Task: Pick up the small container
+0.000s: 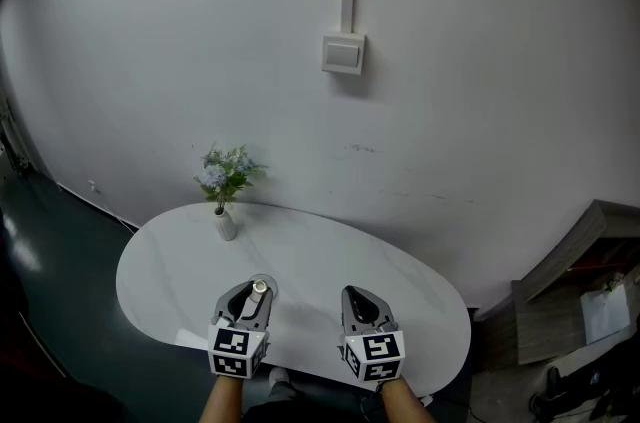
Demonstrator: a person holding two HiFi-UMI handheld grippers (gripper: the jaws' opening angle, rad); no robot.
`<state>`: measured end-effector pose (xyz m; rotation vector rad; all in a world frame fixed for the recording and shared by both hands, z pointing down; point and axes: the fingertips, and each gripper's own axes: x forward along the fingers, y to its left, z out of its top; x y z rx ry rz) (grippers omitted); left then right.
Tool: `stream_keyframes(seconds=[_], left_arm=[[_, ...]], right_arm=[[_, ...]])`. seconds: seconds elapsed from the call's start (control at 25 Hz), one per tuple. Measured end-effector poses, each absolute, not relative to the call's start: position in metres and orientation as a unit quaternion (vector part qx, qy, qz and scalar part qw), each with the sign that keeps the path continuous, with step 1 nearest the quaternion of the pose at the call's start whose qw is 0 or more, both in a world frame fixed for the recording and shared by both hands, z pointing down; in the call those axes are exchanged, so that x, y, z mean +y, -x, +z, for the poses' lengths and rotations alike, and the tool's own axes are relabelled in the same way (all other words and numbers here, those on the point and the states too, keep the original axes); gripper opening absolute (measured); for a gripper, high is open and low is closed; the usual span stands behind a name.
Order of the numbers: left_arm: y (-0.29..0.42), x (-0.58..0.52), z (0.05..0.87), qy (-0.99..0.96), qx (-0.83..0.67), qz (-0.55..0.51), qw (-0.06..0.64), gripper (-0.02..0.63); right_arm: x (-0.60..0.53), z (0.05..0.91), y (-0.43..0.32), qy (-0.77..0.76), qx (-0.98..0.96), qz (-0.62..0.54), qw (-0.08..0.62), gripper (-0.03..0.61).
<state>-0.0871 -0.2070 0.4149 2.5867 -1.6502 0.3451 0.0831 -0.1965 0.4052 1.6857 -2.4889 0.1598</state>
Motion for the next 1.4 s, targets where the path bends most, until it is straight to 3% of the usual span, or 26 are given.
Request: stream_keyframes(seconds=[1.4], left_arm=[[0.095,-0.179,0.407,-0.829,-0.550,0.094,0.019,0.129]], right_arm=[[-0.172,0.396,-0.084,-0.553,-0.830,0.037,0.059,0.066]])
